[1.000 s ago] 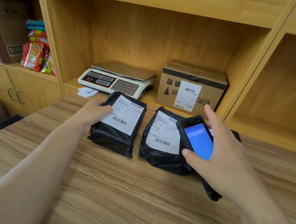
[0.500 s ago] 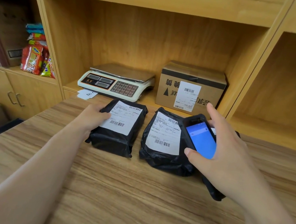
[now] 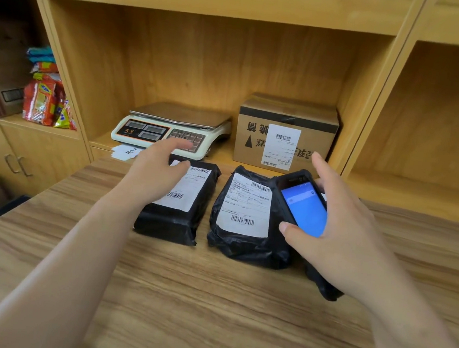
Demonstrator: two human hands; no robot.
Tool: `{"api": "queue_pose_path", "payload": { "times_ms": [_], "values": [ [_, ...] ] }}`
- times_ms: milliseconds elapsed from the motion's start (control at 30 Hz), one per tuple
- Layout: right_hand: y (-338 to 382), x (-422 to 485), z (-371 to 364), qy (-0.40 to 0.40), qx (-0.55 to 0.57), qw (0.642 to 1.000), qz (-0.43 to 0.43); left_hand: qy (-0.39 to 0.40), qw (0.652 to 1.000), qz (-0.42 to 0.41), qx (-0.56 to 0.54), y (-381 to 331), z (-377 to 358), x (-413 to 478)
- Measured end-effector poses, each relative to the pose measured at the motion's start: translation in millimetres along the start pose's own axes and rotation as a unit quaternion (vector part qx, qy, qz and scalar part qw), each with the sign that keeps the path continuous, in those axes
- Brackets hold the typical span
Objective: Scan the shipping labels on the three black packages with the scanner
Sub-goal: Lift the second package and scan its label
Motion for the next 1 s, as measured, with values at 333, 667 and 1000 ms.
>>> {"api": "queue_pose_path", "payload": {
  "times_ms": [333, 667, 1000],
  "values": [
    [-5.0, -1.2, 18.8, -0.014, 0.003, 1.0, 0.002, 0.14, 0.99, -0.014, -0.011, -48.8, -86.3, -3.1],
    [-10.7, 3.1, 26.4, -0.025, 0.006, 1.0, -0.001, 0.209, 0.977, -0.041, 0.024, -47.9, -115.4, -3.4],
    [-10.8, 2.8, 23.4, -0.02, -0.001, 1.0, -0.001, 0.186, 0.983, -0.006, -0.004, -41.7, -116.0, -0.9]
  ]
}}
Point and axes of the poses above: each hand's wrist, its own x-axis towards the middle knuckle, its own z-axis out of the back of the hand, y = z × x, the point moved 7 cm from there along x, towards the middle knuckle, and after that the axes turned 15 degrees about x, right-handed, at the moved point
